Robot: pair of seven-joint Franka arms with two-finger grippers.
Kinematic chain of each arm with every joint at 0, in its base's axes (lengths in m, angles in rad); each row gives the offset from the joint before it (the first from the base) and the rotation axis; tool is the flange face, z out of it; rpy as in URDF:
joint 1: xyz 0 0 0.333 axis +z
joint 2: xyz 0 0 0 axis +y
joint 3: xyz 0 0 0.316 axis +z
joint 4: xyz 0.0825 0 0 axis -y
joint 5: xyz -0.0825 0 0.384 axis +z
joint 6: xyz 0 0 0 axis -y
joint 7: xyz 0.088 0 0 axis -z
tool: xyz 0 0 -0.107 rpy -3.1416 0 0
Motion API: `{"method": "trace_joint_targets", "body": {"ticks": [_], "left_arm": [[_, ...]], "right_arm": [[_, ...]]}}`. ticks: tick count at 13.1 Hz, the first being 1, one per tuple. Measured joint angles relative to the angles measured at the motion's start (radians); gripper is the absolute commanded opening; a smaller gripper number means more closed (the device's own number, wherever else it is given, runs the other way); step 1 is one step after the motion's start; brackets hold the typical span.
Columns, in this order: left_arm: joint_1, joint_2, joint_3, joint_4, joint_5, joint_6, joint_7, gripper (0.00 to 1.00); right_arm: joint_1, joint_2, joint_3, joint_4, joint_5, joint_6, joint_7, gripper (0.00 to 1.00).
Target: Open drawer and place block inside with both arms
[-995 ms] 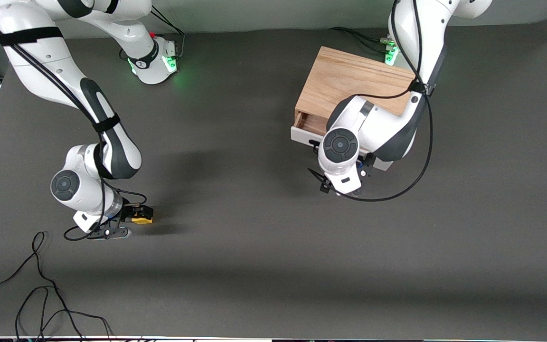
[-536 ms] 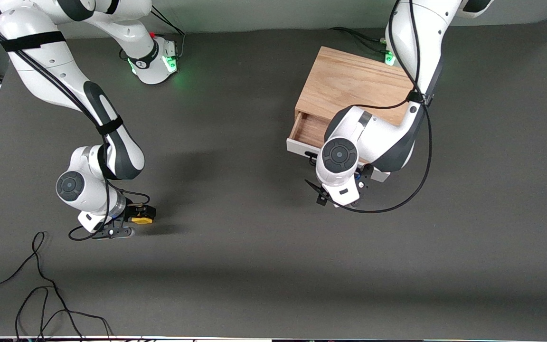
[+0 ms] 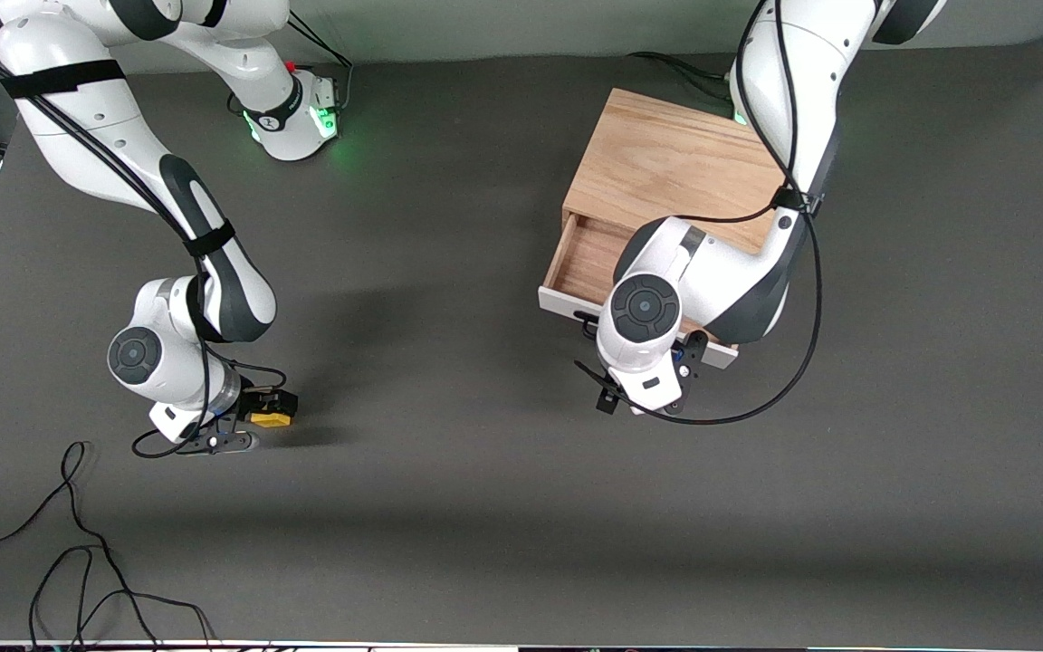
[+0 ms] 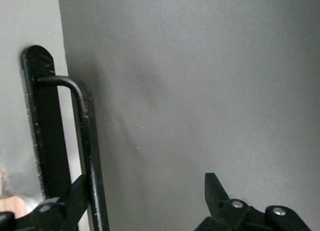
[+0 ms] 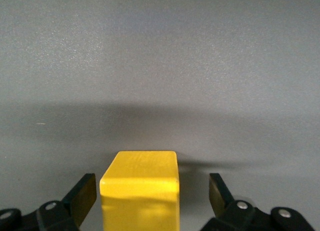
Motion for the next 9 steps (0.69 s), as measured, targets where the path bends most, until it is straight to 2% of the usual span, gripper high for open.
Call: {"method": "trace_joint_targets", "body": {"ticks": [4, 5, 9], "left_arm": [[0.001, 0.011, 0.006, 0.041, 0.007, 0.012, 0.000, 1.00], [0.002, 0.019, 0.006, 0.058, 0.016, 0.023, 0.000, 1.00], [0.003, 0.031, 0.008, 0.105, 0.045, 0.066, 0.000, 1.00]], "right_arm": [[0.000, 0.000, 0.001, -0.001, 0.000, 0.001, 0.000, 0.94], [0.000, 0.000, 0.001, -0.001, 0.000, 0.001, 0.000, 0.90], [0.000, 0.000, 0.002, -0.001, 0.000, 0.002, 0.000, 0.52]]}}
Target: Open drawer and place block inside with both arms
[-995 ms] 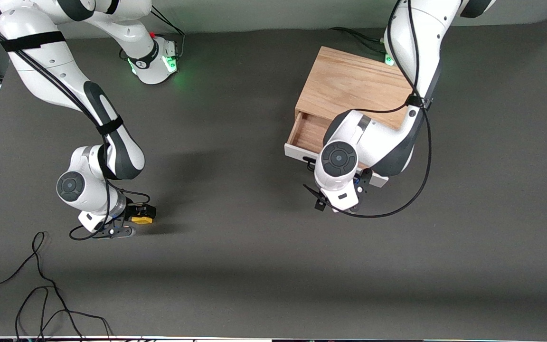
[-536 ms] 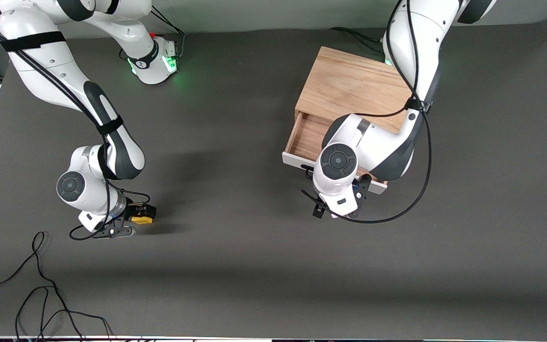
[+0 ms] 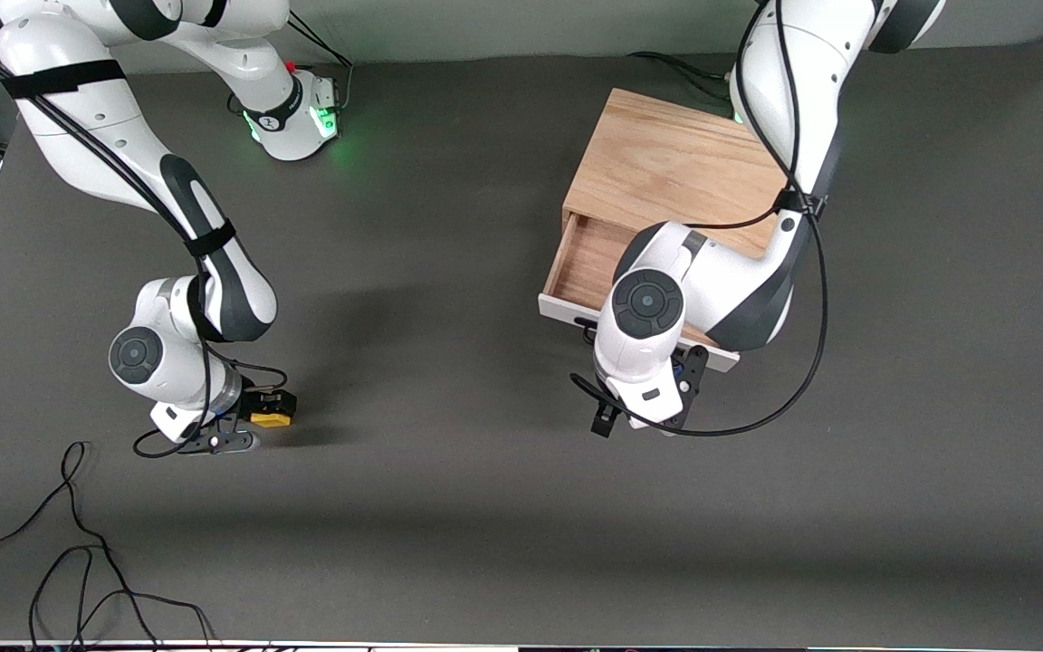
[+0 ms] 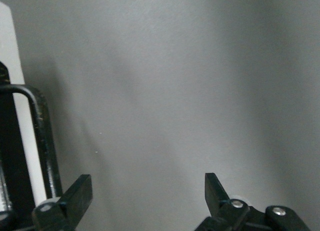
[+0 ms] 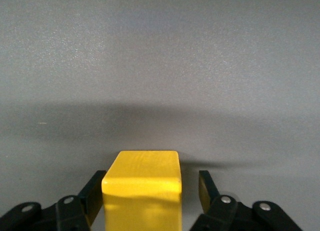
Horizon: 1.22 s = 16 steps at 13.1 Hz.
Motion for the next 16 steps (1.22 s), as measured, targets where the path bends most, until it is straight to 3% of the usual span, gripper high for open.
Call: {"method": "trace_joint_targets", "body": {"ticks": [4, 7, 13, 16], "left_arm": [[0.064, -0.025, 0.009, 0.135, 0.028, -0.056, 0.106, 1.00], [0.130, -0.090, 0.009, 0.156, 0.028, -0.151, 0.304, 1.00], [0.292, -0.231, 0.010, 0.157, -0.033, -0.416, 0.771, 1.00], [0.371, -0.310, 0.010, 0.097, -0.043, -0.465, 0.979, 1.00]], "right_arm": [[0.000, -0.001, 0.002, 0.010, 0.000, 0.002, 0.000, 0.29], [0.001, -0.005, 0.007, 0.053, 0.000, -0.045, 0.000, 0.20], [0.018, -0.066, 0.047, 0.368, 0.000, -0.529, 0.015, 0.19], [0.051, -0.093, 0.079, 0.556, 0.001, -0.782, 0.138, 0.19]]}}
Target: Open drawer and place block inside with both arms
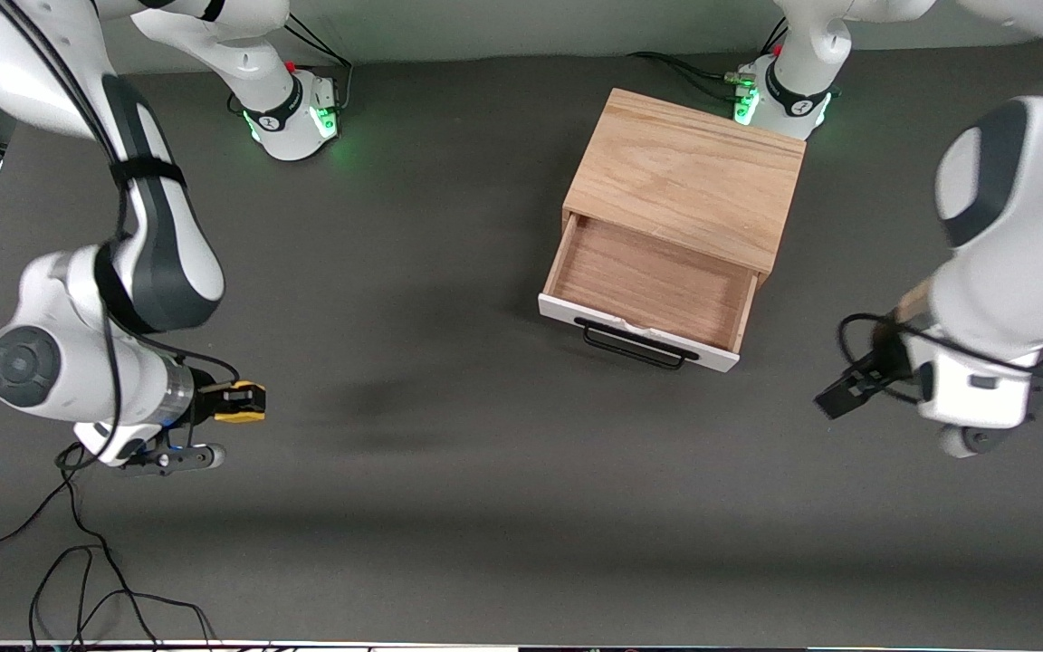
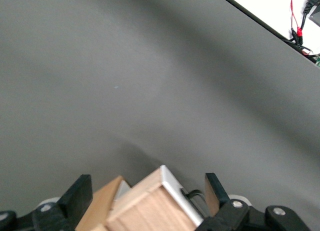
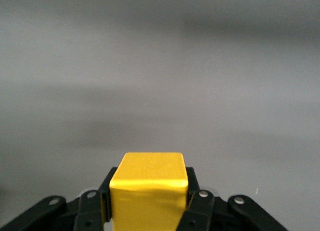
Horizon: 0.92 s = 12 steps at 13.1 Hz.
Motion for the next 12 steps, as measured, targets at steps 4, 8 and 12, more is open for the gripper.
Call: {"method": "trace_joint_targets", "body": {"ticks": [4, 8, 12], "left_arm": [[0.094, -0.095, 0.001, -0.089, -0.003, -0.083, 0.318, 1.00], [0.179, -0.167, 0.003, -0.161, -0.002, -0.102, 0.615, 1.00], [0.210, -0.286, 0.004, -0.314, 0.011, -0.043, 0.777, 1.00]], "right_arm": [[0.022, -0.005, 0.159, 0.165, 0.000, -0.177, 0.307, 0.18], [0.136, 0.001, 0.199, 0.283, 0.000, -0.208, 0.572, 0.16], [0.305, 0.038, 0.202, 0.333, 0.000, -0.160, 0.847, 0.16]]}}
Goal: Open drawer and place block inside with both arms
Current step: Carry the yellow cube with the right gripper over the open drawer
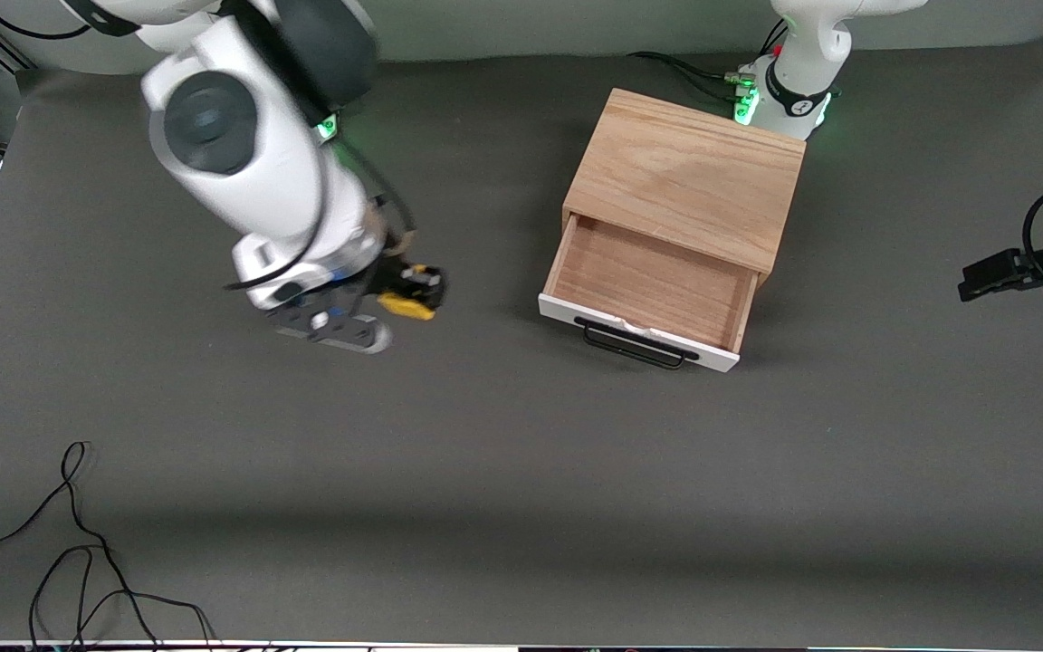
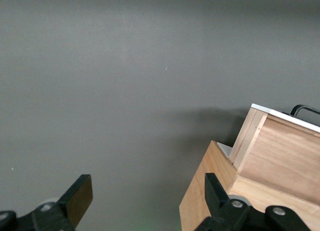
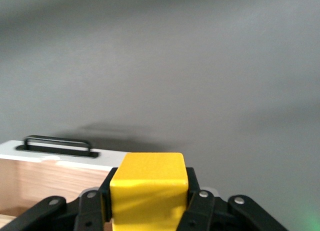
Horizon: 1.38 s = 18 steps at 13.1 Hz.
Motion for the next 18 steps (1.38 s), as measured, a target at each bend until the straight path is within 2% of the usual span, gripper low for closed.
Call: {"method": "trace_joint_targets", "body": {"ticks": [2, 4, 10, 15, 16, 17, 18], "left_arm": [[0.000, -0.068, -0.001, -0.093, 0.020, 0.046, 0.059, 1.00], [0.001, -0.111, 0.000, -0.146, 0.022, 0.052, 0.076, 1.00], [-0.018, -0.148, -0.026, -0.183, 0.019, 0.064, -0.039, 1.00], [-0.026, -0.147, -0.026, -0.198, 0.019, 0.101, -0.046, 1.00], [-0.026, -0.140, -0.026, -0.196, 0.018, 0.107, -0.046, 1.00], [-0.027, -0.131, -0.026, -0.189, 0.018, 0.109, -0.046, 1.00], [-0.030, -0.117, -0.026, -0.176, 0.018, 0.109, -0.046, 1.00]], "right_arm": [[0.089, 0.030, -0.001, 0.004, -0.001, 0.071, 0.124, 0.16], [0.168, 0.063, -0.003, 0.005, -0.014, 0.135, 0.185, 0.16], [0.350, 0.252, -0.006, 0.004, -0.136, 0.331, 0.297, 0.16], [0.388, 0.364, -0.008, 0.006, -0.168, 0.383, 0.327, 0.18], [0.391, 0.375, -0.008, 0.006, -0.172, 0.397, 0.347, 0.29], [0.393, 0.384, -0.008, 0.006, -0.174, 0.404, 0.361, 0.32], [0.395, 0.391, -0.008, 0.006, -0.175, 0.409, 0.369, 0.73]]}}
